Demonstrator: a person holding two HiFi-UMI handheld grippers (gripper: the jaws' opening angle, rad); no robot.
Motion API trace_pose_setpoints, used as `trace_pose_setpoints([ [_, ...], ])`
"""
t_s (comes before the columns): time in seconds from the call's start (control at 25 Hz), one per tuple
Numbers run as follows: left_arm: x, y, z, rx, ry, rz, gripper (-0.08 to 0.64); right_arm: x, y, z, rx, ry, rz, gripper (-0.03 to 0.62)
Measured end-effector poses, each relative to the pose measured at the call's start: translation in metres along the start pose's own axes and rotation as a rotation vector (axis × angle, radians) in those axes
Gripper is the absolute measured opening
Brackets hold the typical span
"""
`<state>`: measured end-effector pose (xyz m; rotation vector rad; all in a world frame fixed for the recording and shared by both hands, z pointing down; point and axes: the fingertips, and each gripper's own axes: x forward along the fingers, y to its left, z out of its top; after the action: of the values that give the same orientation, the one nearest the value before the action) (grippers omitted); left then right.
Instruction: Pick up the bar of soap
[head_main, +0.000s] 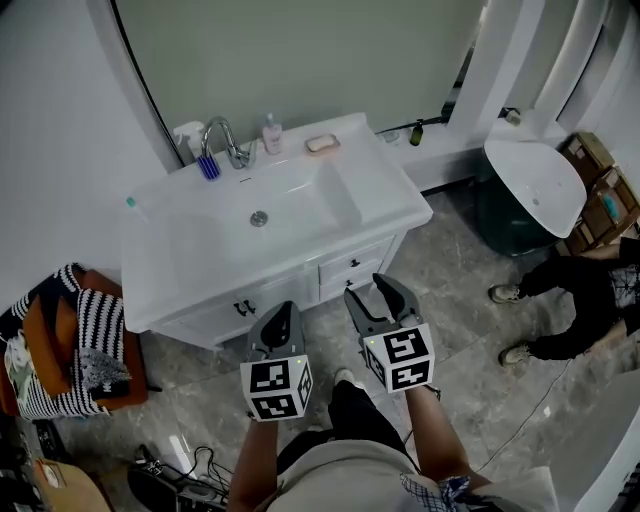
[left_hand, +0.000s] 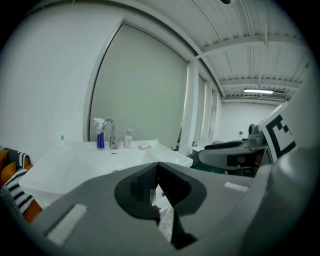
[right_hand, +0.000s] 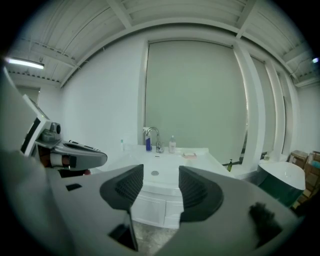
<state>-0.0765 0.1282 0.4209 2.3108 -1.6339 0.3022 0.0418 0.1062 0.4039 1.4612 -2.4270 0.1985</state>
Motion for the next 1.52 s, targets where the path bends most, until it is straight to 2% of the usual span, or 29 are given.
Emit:
trace_pose_setpoints([
  [0.2, 0.021, -0.003, 0.013, -0.02, -0.012, 0.021, 0.009, 0.015, -0.021, 0.001, 0.003, 0.008, 0.015, 0.216],
  [0.4, 0.045, -0.007, 0.015, -0.017, -0.006, 0.036, 0.009, 0.037, -0.035, -0.007, -0.089, 0.072, 0.032, 0.215],
  [0.6, 0.06, -0.014, 0.016, -0.017, -0.001, 0.055, 0.009, 0.046, -0.055, -0.003, -0.036, 0.051, 0.053, 0.216],
  [0.96, 0.082, -0.006, 0.025, -0.022, -0.003, 0.08, 0.009, 0.066, -0.062, -0.003, -0.052, 0.058, 0.084, 0.215],
  [1.24, 0.107, 0.003, 0.026, -0.006, 0.007, 0.083, 0.009, 0.087, -0.073, -0.009, -0.015, 0.057, 0.069, 0.216],
  [1.52, 0.149, 0.023, 0.044, 0.019, -0.002, 0.056, 0.009, 0.127, -0.095, 0.006, 0.009, 0.044, 0.034, 0.215],
])
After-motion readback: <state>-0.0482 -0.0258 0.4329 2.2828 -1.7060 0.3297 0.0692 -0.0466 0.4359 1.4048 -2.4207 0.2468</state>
